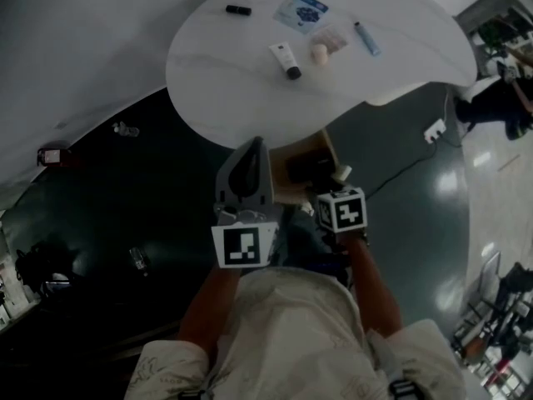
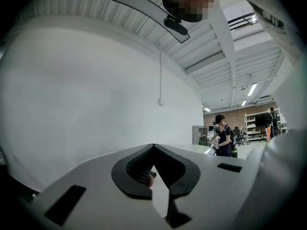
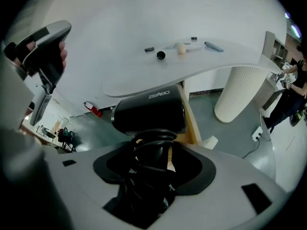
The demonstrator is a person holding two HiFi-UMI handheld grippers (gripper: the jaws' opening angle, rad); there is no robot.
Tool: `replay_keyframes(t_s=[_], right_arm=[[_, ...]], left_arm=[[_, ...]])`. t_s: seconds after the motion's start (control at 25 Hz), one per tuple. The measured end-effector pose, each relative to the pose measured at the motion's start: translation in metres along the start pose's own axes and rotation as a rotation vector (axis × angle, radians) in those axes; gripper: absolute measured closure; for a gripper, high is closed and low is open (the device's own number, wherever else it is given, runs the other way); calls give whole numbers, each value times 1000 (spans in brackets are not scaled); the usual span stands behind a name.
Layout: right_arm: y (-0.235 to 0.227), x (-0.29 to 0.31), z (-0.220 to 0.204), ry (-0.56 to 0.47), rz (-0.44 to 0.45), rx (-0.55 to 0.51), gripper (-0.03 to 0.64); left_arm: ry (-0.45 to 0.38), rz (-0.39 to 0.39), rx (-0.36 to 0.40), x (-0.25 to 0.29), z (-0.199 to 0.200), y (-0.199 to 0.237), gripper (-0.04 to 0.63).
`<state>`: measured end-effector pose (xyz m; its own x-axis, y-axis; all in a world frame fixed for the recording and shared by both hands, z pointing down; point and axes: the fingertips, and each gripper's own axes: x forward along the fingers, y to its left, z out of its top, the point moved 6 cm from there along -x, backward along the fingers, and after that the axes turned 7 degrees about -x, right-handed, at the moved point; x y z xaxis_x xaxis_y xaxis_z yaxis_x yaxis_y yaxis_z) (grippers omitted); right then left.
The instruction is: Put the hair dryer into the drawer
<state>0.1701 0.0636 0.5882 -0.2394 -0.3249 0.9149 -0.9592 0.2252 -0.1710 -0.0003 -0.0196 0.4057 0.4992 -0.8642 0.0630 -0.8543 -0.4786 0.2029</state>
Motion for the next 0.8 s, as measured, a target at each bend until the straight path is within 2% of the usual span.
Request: replay_keyframes(t_s=[0.28, 0.8], right_arm=[[2, 25, 5, 6, 40, 1, 360], [-1, 64, 19, 90, 73, 1, 360]], left_arm=[[9, 30, -14, -6, -4, 6, 594], [-7, 108, -38, -21, -3, 21, 594]])
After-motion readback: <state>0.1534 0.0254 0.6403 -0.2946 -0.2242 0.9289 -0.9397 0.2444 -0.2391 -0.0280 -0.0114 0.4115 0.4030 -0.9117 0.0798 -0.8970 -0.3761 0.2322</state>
